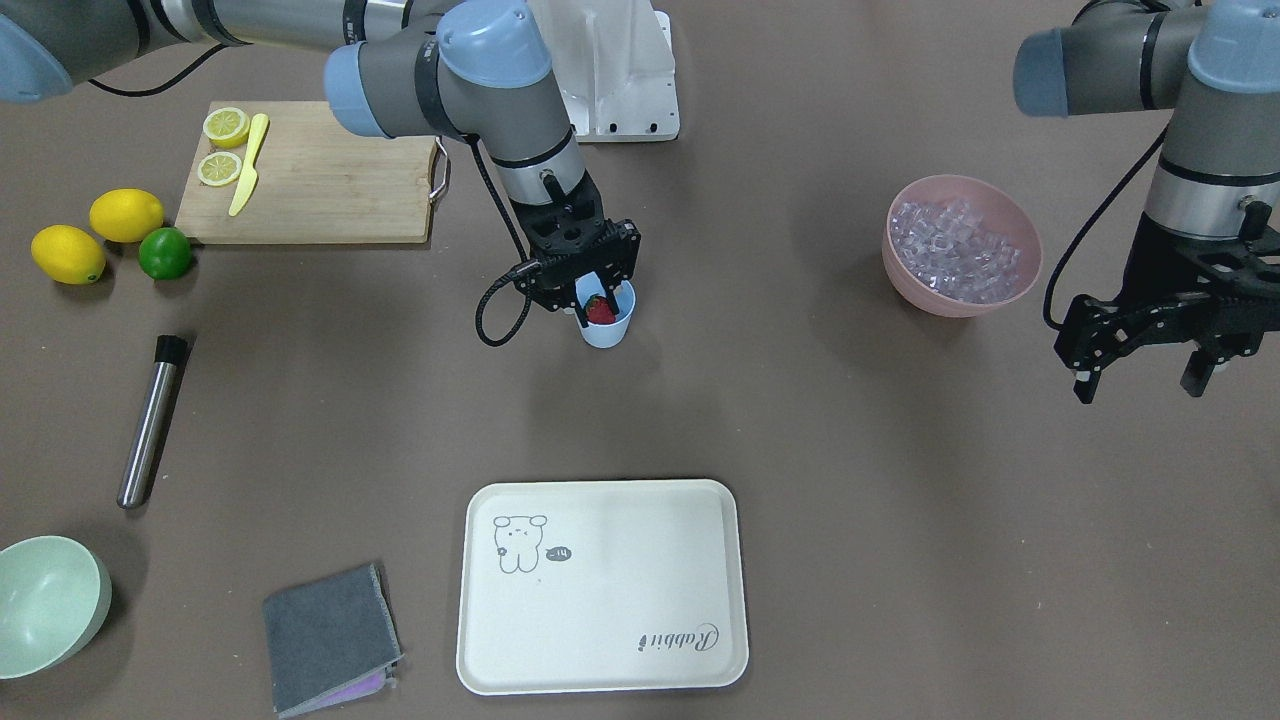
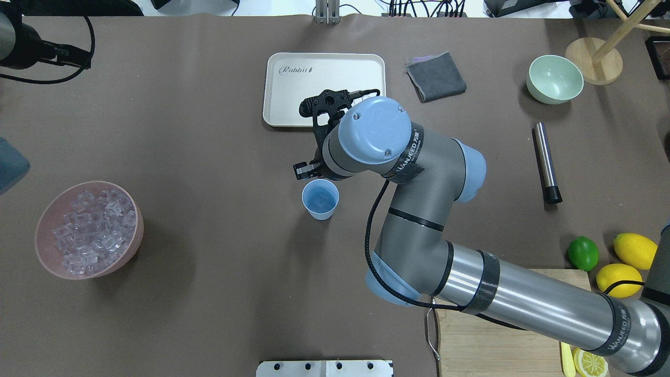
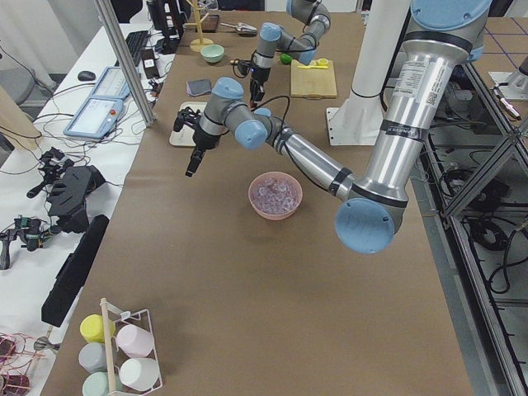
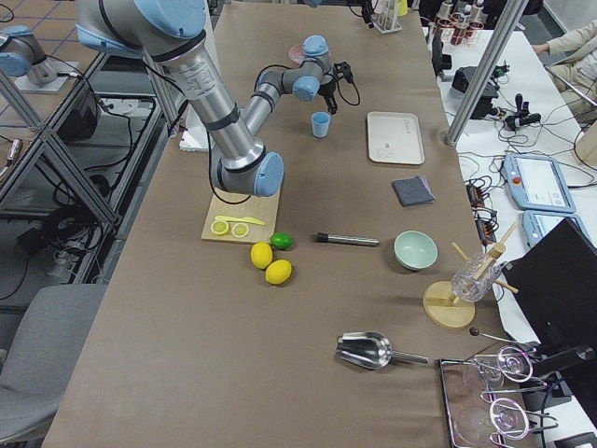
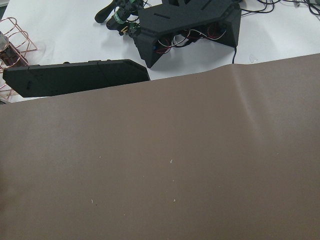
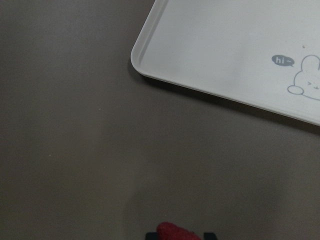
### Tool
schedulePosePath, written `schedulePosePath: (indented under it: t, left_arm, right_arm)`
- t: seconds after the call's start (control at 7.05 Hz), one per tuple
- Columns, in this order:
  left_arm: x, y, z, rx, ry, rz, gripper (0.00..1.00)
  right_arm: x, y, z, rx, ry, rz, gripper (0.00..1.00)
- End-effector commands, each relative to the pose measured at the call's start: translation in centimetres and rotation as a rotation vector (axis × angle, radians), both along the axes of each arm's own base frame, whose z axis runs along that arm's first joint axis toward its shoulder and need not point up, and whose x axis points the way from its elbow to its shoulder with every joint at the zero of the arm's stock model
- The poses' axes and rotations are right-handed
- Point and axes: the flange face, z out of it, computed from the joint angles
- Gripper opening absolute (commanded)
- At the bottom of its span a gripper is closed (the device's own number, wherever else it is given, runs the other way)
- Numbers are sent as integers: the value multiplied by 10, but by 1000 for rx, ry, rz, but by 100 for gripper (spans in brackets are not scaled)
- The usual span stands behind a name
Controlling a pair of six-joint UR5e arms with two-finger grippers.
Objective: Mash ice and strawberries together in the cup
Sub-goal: 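Carry the strawberry with the right gripper over the light-blue cup, then open the right gripper to drop the strawberry into the cup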
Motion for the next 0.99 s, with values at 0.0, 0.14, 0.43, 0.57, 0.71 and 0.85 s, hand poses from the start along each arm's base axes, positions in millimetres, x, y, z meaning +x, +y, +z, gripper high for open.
schedulePosePath:
  t: [0.0, 0.14, 0.43, 0.57, 0.71, 0.85]
  left_arm:
    - [-1, -1, 3, -5, -2, -2, 98]
    - [-1, -1, 3, -7, -2, -1, 98]
    - [-4, -2, 3, -7, -2, -6, 98]
    - [-6, -3, 3, -6, -3, -11, 98]
    - [-12, -4, 4, -3, -8, -13, 98]
    - [-21, -6, 5, 15, -33, 10, 98]
  right_arm:
    - [-10, 10, 3, 1, 7, -7, 0]
    - [-11, 12, 4, -1, 9, -10, 9]
    - [-11, 14, 9, -40, 2, 10, 100]
    - [0, 7, 8, -51, -1, 23, 100]
    - [21, -3, 7, -92, 39, 28, 100]
    - [51, -18, 0, -141, 44, 24, 100]
